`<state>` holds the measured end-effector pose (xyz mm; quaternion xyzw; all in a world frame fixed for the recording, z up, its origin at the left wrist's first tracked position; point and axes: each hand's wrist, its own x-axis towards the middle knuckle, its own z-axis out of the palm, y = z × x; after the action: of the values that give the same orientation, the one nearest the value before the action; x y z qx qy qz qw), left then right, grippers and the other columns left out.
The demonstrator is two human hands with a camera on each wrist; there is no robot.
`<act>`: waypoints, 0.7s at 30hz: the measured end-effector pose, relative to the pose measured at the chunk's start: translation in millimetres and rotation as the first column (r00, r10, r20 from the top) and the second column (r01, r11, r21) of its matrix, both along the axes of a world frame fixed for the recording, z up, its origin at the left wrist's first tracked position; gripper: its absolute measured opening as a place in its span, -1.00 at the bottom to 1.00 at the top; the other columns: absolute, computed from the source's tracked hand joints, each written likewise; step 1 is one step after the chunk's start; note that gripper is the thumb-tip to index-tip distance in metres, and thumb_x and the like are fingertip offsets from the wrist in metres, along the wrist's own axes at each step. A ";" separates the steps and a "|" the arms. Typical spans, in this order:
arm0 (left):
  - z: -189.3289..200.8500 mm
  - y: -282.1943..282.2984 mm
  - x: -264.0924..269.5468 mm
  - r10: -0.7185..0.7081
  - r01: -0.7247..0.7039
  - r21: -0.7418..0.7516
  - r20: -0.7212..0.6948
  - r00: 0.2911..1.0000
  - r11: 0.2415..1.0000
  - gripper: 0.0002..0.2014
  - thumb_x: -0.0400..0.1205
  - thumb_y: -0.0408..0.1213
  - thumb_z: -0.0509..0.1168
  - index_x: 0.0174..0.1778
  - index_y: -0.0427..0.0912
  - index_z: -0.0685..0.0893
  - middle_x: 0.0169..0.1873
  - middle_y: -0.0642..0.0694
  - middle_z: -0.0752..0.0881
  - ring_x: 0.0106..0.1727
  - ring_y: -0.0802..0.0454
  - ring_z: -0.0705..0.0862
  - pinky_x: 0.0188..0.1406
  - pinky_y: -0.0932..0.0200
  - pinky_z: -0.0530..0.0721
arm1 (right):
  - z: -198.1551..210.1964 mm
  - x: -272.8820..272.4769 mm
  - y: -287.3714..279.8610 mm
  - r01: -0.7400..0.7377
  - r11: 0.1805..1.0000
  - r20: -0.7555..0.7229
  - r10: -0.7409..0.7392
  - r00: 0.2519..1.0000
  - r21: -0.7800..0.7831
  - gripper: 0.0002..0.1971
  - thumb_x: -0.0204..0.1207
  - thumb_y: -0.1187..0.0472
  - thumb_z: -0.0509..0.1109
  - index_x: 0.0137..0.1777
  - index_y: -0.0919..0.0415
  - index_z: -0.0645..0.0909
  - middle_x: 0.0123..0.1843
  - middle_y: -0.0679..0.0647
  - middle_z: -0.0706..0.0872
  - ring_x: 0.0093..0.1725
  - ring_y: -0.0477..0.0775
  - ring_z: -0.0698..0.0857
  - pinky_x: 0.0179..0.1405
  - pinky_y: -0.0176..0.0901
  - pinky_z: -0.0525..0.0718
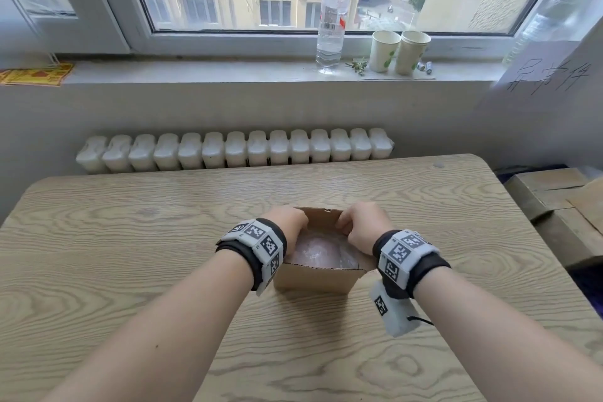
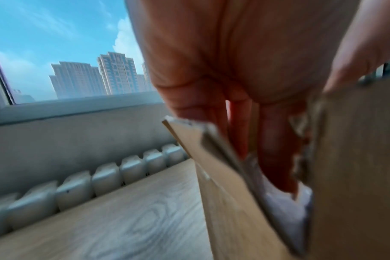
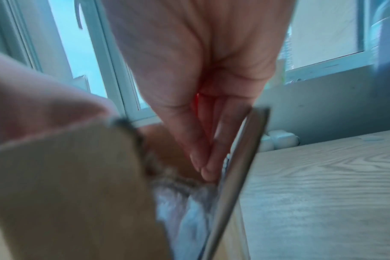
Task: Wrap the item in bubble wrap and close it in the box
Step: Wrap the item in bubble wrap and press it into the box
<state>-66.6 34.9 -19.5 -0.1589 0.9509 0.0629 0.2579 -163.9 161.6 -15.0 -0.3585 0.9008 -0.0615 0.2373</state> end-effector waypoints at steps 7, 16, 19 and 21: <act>5.6 4.4 -3.2 0.073 -0.072 -0.075 0.013 0.997 0.995 -0.67 0.54 -0.40 0.38 0.24 -0.31 0.63 0.20 -0.25 0.70 0.24 -0.20 0.68 0.12 0.05 0.65 | 10.7 11.4 -1.5 0.117 0.988 0.168 -0.133 0.977 0.103 -0.71 0.37 0.50 0.38 -0.01 0.21 0.79 -0.32 0.09 0.71 -0.17 0.13 0.70 -0.16 -0.08 0.76; -5.0 2.8 -2.8 0.169 -0.178 0.058 0.128 0.977 0.982 -0.54 0.50 -0.32 0.43 0.34 -0.24 0.60 0.26 -0.20 0.66 0.23 -0.13 0.69 0.07 0.13 0.67 | -11.3 14.8 -22.9 0.089 0.939 0.187 -0.158 0.970 0.333 -0.79 0.61 0.25 0.16 -0.03 0.38 0.56 0.30 0.33 0.67 -0.43 0.16 0.71 -0.46 -0.19 0.34; -8.5 2.9 -1.8 0.194 -0.205 0.069 0.134 0.972 0.976 -0.53 0.46 -0.33 0.46 0.32 -0.20 0.62 0.22 -0.19 0.69 0.19 -0.13 0.71 0.03 0.11 0.69 | -16.1 8.3 -25.0 0.114 0.922 0.231 -0.211 0.950 0.370 -0.73 0.64 0.27 0.11 -0.28 0.36 0.44 -0.20 0.20 0.79 -0.92 -0.06 0.48 -0.39 -0.17 0.55; -10.9 5.3 -1.8 0.191 -0.200 0.057 0.142 0.971 0.978 -0.55 0.47 -0.32 0.46 0.31 -0.22 0.63 0.24 -0.20 0.68 0.21 -0.12 0.70 -0.01 0.15 0.67 | -16.8 4.5 -22.7 0.111 0.922 0.287 -0.228 0.930 0.372 -0.75 0.62 0.29 0.12 -0.05 0.44 0.60 -0.43 0.13 0.78 -0.57 0.04 0.74 -0.19 -0.15 0.72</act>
<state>-68.4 40.2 -30.5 -0.2466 0.9080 0.1106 0.3202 -159.4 138.9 -31.8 -0.2153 0.8736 0.0206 0.4360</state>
